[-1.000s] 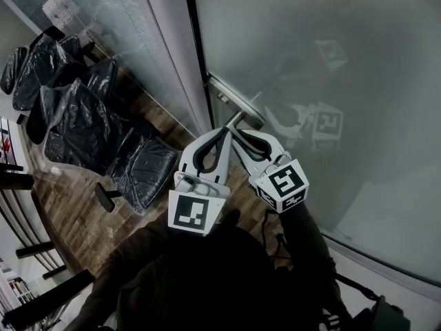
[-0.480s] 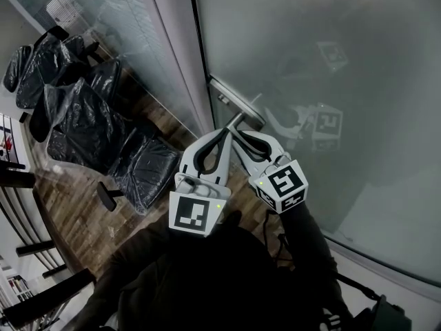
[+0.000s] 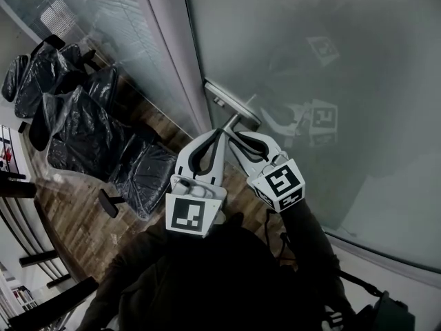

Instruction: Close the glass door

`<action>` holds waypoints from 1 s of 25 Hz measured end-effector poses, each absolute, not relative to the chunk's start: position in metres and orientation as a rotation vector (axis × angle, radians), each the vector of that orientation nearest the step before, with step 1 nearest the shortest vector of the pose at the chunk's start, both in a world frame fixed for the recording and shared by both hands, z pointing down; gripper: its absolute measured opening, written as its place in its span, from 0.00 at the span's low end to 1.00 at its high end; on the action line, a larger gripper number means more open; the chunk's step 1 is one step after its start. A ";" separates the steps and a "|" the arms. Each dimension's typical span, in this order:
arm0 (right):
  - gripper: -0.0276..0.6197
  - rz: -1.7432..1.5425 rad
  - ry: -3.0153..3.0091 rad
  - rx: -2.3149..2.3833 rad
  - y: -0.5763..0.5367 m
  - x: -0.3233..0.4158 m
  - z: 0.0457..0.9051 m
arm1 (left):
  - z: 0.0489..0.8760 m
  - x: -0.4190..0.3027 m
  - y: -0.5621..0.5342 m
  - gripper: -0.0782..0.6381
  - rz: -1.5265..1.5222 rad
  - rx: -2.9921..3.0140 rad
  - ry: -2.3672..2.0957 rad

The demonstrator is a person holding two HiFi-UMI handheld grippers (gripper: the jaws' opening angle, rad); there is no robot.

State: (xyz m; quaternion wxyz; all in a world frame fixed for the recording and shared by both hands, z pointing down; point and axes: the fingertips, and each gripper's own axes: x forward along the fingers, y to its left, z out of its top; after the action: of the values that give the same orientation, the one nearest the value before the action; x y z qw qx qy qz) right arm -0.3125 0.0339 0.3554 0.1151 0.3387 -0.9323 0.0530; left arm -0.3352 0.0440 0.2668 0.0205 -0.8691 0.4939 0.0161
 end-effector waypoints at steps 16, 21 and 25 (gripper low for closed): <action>0.15 -0.181 -2.839 1.209 0.051 -0.300 0.281 | 0.250 -0.356 0.050 0.10 0.088 -2.667 1.540; 0.11 -0.207 -2.850 1.182 0.067 -0.304 0.260 | 0.250 -0.351 0.054 0.10 0.095 -2.681 1.528; 0.05 -0.074 -2.859 1.204 0.077 -0.307 0.259 | 0.250 -0.345 0.058 0.10 0.069 -2.684 1.514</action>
State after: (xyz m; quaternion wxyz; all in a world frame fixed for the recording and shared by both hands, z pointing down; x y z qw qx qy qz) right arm -0.3068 0.0772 0.2593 0.0195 0.3879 -0.9212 -0.0239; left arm -0.3452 0.0578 0.2500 0.0298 -0.8704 0.4909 0.0222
